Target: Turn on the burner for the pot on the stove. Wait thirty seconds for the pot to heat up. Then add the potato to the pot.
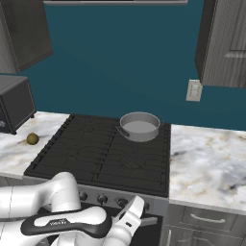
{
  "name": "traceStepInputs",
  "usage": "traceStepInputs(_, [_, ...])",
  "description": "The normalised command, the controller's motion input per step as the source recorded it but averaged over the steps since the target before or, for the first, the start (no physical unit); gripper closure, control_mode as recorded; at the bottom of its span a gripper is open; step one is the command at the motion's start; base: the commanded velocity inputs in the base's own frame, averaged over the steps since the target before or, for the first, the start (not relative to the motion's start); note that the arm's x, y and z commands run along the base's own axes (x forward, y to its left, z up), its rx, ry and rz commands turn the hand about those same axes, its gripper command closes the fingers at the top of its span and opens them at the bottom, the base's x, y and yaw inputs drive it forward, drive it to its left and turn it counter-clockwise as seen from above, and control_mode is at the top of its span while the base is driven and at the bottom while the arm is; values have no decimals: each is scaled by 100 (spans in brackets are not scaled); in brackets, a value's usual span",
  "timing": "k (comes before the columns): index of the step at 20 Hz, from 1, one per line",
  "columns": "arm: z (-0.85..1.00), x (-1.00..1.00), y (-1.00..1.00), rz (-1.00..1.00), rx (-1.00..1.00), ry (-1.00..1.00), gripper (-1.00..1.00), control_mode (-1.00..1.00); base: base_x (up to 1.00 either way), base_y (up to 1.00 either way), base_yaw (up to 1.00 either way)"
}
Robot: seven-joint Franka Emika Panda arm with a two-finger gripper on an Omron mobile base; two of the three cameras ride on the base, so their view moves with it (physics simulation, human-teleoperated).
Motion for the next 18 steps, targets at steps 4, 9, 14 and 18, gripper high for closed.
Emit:
traceStepInputs(4, [0, 0, 0, 0, 0, 0, 100, -100, 0, 0, 0])
traceStepInputs(9, [0, 0, 0, 0, 0, 0, 100, -100, 0, 0, 0])
traceStepInputs(14, [0, 0, 0, 0, 0, 0, 100, -100, 0, 0, 0])
traceStepInputs(18, [0, 0, 0, 0, 0, 0, 100, -100, 0, 0, 0])
